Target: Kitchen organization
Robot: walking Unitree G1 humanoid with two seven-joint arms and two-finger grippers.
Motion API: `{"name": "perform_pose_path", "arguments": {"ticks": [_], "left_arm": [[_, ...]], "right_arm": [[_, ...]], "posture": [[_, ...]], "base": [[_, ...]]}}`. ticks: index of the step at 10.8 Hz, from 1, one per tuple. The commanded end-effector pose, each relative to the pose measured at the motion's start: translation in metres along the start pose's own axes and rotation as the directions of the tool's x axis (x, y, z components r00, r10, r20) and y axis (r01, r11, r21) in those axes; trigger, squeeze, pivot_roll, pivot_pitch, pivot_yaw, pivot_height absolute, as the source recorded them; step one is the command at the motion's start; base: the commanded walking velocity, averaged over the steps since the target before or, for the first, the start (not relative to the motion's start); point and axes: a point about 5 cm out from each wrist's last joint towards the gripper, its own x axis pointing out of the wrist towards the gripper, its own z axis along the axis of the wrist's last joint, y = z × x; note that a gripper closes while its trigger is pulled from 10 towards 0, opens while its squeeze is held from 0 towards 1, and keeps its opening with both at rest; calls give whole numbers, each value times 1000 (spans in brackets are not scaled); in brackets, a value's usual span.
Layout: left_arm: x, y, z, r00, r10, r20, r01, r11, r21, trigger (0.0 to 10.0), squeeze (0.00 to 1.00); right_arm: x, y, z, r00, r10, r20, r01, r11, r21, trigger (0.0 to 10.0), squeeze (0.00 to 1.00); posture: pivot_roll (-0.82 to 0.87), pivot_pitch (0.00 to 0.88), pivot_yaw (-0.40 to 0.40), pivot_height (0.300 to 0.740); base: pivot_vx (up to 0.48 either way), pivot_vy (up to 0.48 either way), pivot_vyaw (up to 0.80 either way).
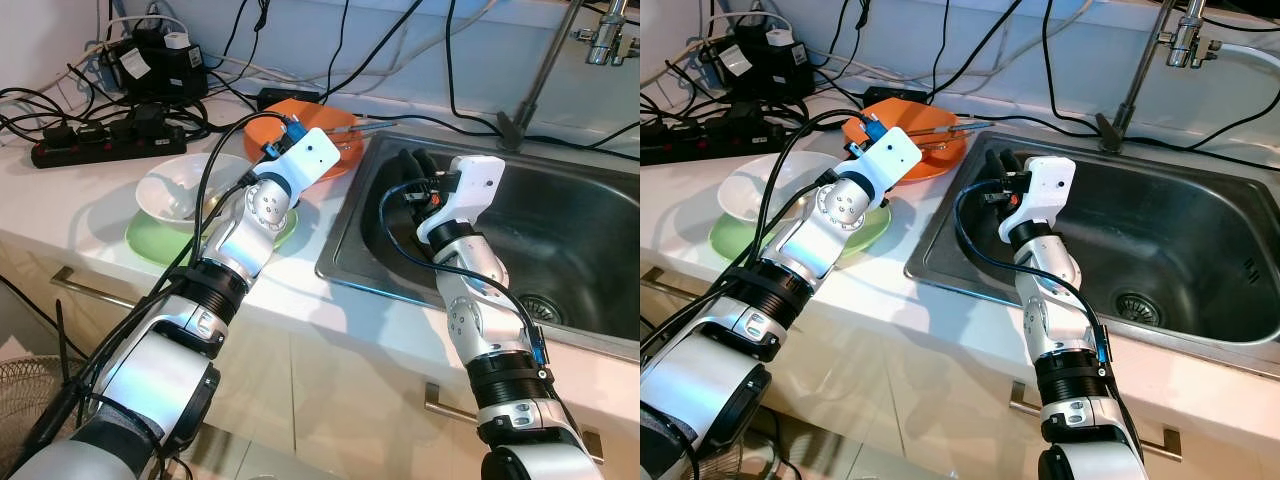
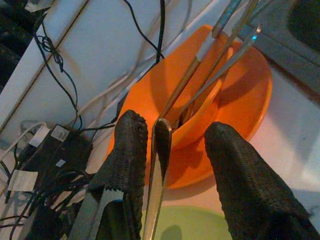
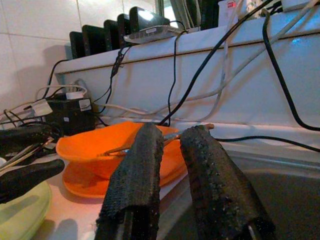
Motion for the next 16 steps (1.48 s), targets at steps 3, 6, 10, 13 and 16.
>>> {"name": "perform_pose_path", "arguments": {"ticks": [3,6,10,13,16], "left_arm": [[2,4,6,1000,-2,13,2,1000,14,10000,0],[2,5,6,1000,5,16,-5,1000,13,10000,0],[1,4,11,999,0,52,-1,999,32,10000,0],[1,3,10,999,-4,51,2,1000,28,10000,0],[1,5,6,1000,6,25,-6,1000,28,10000,0]], "right_arm": [[2,1,4,1000,9,8,-9,1000,-9,10000,0],[2,0,4,1000,4,7,-4,1000,-8,10000,0],[3,0,4,1000,2,7,-2,1000,-5,10000,0],[4,0,4,1000,1,7,-1,1000,-4,10000,0],[4,0,4,1000,1,8,-1,1000,-4,10000,0]], "posture": [[177,0,-9,717],[177,0,-18,717],[179,0,-17,717],[181,0,-18,717],[180,0,-17,717]], "base": [[0,0,0],[0,0,0],[0,0,0],[0,0,0],[0,0,0]]}}
